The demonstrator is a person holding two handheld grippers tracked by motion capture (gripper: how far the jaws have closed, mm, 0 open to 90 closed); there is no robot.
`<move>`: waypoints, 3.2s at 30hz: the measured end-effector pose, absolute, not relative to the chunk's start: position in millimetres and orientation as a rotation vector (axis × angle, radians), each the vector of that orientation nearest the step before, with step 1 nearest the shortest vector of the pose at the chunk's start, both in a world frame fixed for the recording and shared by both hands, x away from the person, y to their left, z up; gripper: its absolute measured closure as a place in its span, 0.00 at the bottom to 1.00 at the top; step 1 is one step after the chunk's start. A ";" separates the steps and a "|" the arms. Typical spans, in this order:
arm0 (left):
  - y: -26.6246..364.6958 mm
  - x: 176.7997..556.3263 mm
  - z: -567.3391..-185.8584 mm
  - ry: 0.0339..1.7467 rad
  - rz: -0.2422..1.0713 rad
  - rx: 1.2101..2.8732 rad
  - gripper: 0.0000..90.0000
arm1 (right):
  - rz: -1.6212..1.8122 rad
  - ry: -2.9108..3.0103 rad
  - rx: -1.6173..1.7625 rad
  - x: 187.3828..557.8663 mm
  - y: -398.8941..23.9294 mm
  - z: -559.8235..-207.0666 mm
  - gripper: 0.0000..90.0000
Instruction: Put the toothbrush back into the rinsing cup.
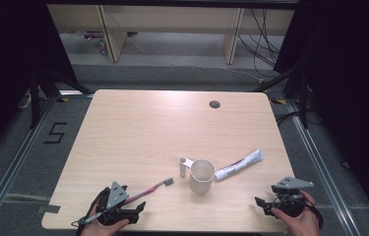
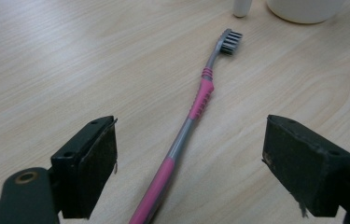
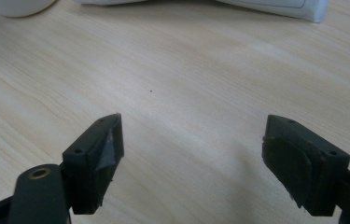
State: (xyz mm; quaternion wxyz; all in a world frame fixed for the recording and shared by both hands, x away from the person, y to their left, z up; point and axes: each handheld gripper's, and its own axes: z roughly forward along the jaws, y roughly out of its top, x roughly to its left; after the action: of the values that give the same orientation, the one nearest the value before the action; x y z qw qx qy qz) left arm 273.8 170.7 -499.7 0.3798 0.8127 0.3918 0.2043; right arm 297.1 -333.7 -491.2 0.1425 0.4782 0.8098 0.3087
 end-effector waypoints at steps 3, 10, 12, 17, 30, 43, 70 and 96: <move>171.5 274.3 -497.7 0.987 0.512 2.093 0.18 | 0.871 2.343 1.349 297.6 -334.9 -492.2 0.25; 168.4 277.0 -496.1 0.940 0.531 2.161 0.17 | 0.895 2.365 1.369 297.9 -331.9 -495.3 0.24; 166.9 277.9 -495.5 0.938 0.517 2.169 0.17 | 0.897 2.361 1.361 298.3 -332.4 -495.0 0.24; 162.6 280.9 -492.1 0.925 0.532 2.174 0.17 | 0.883 2.365 1.369 298.7 -333.3 -492.9 0.24; 157.7 295.2 -487.3 0.947 0.479 2.259 0.25 | 0.864 2.367 1.339 302.1 -335.5 -495.6 0.24; 149.4 309.0 -472.5 0.874 0.411 2.393 0.45 | 0.889 2.376 1.295 302.6 -331.8 -497.0 0.24; 125.3 340.6 -477.5 0.748 0.258 2.738 0.79 | 0.881 2.413 1.251 301.1 -324.8 -496.2 0.25; 101.6 358.1 -479.0 0.764 0.123 2.941 0.92 | 0.878 2.451 1.201 301.5 -321.4 -498.2 0.25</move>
State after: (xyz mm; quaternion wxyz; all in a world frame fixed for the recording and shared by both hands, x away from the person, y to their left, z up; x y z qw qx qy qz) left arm 358.1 101.6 -479.0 0.0499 0.9659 0.2510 0.0402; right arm 301.5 -321.4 -498.2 0.1367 0.4148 0.8469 0.3034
